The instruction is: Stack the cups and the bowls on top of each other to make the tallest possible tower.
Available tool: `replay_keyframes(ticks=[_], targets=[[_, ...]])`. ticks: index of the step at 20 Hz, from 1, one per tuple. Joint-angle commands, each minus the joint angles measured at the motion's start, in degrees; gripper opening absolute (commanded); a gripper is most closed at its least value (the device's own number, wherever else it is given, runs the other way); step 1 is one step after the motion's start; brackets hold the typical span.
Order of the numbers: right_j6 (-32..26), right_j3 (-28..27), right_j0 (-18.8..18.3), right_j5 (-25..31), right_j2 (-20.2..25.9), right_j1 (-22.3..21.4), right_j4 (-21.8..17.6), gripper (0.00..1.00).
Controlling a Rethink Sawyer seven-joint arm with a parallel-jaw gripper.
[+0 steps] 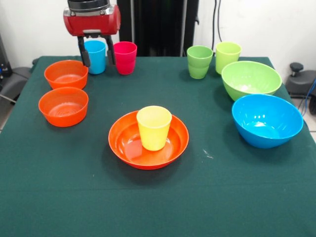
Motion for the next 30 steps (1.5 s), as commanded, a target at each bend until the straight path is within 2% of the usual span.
replay_keyframes(ticks=[1,12,19,30], targets=[[-20.77,-2.68,-0.23,7.16,4.92,2.08,-5.70,1.00],[-19.59,-8.70,1.49,9.62,2.43,7.24,-7.80,1.00],[-19.55,-10.94,1.28,10.87,1.82,9.57,-8.91,1.00],[-17.19,-10.72,1.78,8.96,0.31,10.52,-10.62,1.00]])
